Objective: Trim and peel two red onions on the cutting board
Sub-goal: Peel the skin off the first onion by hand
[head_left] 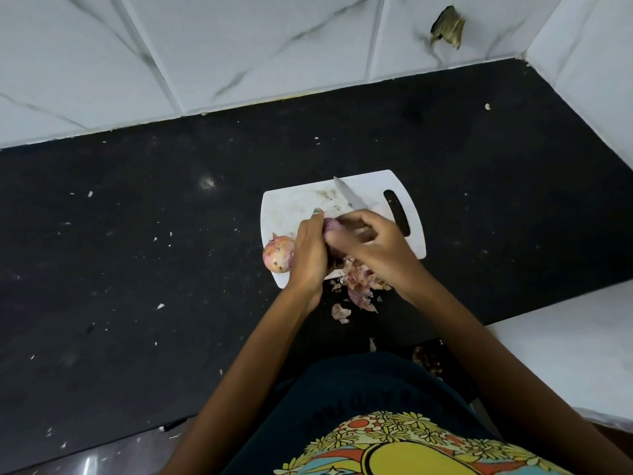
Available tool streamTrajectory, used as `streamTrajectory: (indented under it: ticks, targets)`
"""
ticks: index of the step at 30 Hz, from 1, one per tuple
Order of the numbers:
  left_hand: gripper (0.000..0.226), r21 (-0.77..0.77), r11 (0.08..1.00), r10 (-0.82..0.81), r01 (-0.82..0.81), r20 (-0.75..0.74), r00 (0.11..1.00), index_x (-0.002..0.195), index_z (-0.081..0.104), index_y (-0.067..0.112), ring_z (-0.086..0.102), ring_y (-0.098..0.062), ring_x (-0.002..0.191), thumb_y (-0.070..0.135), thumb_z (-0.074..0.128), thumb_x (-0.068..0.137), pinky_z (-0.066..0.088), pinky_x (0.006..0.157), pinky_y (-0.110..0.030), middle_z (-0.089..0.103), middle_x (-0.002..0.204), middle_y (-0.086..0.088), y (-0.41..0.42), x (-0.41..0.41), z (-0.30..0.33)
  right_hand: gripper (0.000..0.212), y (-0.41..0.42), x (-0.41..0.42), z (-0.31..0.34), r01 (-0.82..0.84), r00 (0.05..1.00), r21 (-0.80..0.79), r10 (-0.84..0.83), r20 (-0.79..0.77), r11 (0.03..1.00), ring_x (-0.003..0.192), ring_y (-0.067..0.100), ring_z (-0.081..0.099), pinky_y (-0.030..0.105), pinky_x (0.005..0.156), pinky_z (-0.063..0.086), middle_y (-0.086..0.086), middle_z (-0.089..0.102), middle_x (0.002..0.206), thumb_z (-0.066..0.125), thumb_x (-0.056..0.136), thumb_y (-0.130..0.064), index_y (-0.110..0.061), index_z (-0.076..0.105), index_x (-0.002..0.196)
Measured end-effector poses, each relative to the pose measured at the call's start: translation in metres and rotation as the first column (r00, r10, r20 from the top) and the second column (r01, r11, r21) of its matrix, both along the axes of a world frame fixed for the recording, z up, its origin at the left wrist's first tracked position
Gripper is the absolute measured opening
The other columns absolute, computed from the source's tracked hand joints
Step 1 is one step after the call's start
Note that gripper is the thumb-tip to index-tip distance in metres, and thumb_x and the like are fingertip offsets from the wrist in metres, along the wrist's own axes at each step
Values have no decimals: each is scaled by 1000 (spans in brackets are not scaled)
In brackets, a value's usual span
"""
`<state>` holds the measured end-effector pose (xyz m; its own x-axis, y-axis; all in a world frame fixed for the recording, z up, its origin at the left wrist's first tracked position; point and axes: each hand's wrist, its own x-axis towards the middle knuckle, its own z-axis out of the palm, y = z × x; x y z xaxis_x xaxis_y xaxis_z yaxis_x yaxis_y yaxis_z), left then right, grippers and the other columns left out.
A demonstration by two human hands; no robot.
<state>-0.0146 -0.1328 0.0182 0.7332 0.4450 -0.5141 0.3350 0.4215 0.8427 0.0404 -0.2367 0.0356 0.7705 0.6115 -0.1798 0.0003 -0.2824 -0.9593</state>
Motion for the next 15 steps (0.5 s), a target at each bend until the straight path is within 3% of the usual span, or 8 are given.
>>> streamTrajectory:
  ticks: [2, 4, 7, 9, 11, 15]
  targets:
    - [57, 2, 999, 35, -35, 1, 999, 97, 54, 10, 58, -19, 90, 62, 39, 77, 48, 71, -33, 59, 105, -13, -2, 1, 1, 26, 7, -6, -1, 54, 998, 13, -55, 32, 998, 80, -7, 59, 11, 70, 48, -8, 65, 94, 73, 80, -30, -18, 63, 101]
    - [50, -6, 998, 67, -66, 25, 997, 96, 53, 9, 58, -23, 88, 53, 37, 79, 52, 69, -36, 57, 100, -17, -2, 1, 6, 23, 12, -9, -2, 118, 992, 56, -120, 35, 991, 82, -2, 59, 16, 73, 50, -2, 65, 96, 74, 80, -24, -14, 65, 99]
    - [42, 19, 995, 99, -100, 49, 994, 95, 54, 7, 61, -33, 100, 43, 38, 80, 54, 83, -50, 59, 104, -23, -2, 2, 9, 19, 14, -10, -6, 147, 989, 108, -148, 0, 983, 90, 8, 60, 25, 80, 54, 3, 63, 101, 71, 83, -20, -11, 66, 99]
    - [33, 33, 993, 114, -116, 44, 992, 90, 54, 11, 59, -36, 107, 39, 39, 80, 52, 88, -52, 58, 111, -24, -1, 1, 10, 14, 16, -10, -9, 160, 987, 125, -160, -12, 979, 90, 8, 60, 25, 79, 53, 3, 62, 99, 68, 85, -17, -10, 66, 97]
    - [29, 36, 991, 129, -131, 36, 991, 92, 54, 11, 60, -36, 101, 36, 39, 88, 53, 84, -49, 58, 106, -22, -2, 1, 11, 6, 18, -10, -12, 201, 979, 129, -203, 7, 971, 82, 8, 58, 21, 72, 50, 2, 61, 89, 64, 89, -16, -9, 65, 90]
    - [25, 49, 988, 144, -146, 53, 988, 91, 53, 11, 57, -25, 87, 26, 34, 98, 47, 68, -37, 56, 93, -11, -4, 3, 5, 14, 15, -3, -16, 245, 965, 106, -253, 67, 964, 73, 10, 56, 21, 65, 46, 2, 59, 76, 60, 92, -17, -12, 63, 80]
